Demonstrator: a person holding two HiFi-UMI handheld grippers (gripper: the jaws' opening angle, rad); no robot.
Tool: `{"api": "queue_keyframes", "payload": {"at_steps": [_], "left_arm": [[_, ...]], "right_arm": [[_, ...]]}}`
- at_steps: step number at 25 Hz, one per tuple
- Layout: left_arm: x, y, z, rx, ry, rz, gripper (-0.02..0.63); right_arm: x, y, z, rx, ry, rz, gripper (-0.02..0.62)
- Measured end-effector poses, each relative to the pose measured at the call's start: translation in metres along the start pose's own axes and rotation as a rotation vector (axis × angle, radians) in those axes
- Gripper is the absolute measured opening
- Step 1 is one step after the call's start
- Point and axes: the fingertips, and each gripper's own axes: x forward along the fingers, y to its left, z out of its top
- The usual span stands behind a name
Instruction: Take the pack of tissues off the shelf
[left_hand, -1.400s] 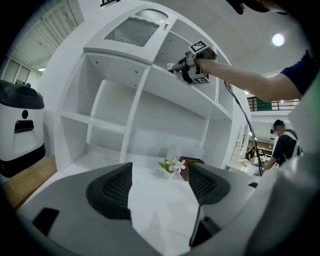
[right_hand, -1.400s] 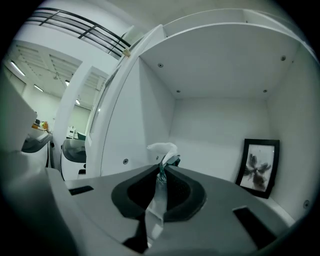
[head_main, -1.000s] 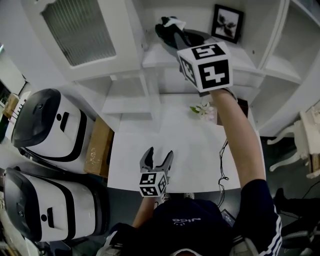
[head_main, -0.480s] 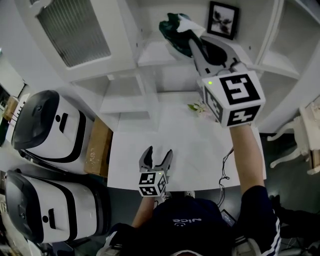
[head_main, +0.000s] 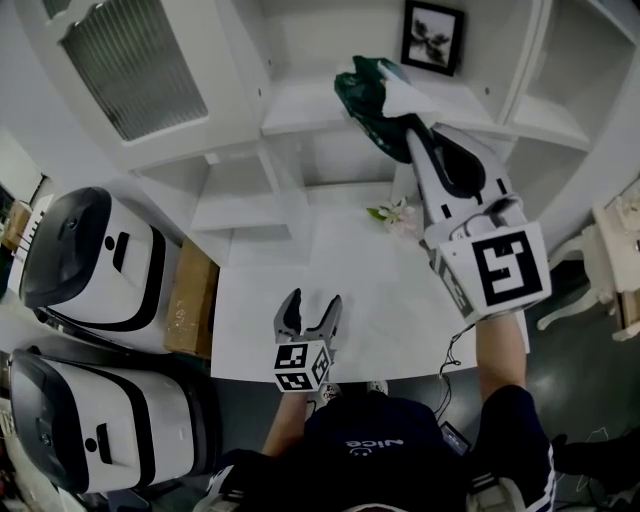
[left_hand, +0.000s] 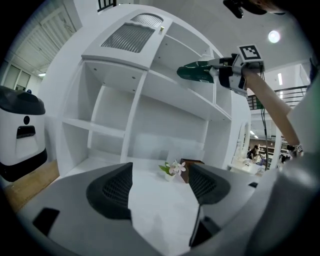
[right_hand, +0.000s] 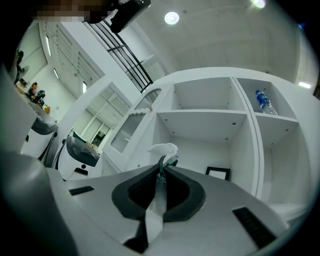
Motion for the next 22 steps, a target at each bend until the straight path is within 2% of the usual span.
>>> {"api": "queue_keyframes", "payload": {"at_steps": [7, 22], "left_arm": [[0.002, -0.001, 0.001, -0.008, -0.005, -0.001, 0.339], [0.010, -0.016, -0.001, 0.003, -0.012, -0.049, 0.339]], "right_arm": [[-0.034, 0.011, -0.013, 0.046, -0.016, -0.010, 0.017], [-0.081, 0.039, -0.087, 0.089, 0.066, -0.039, 0.017]]}}
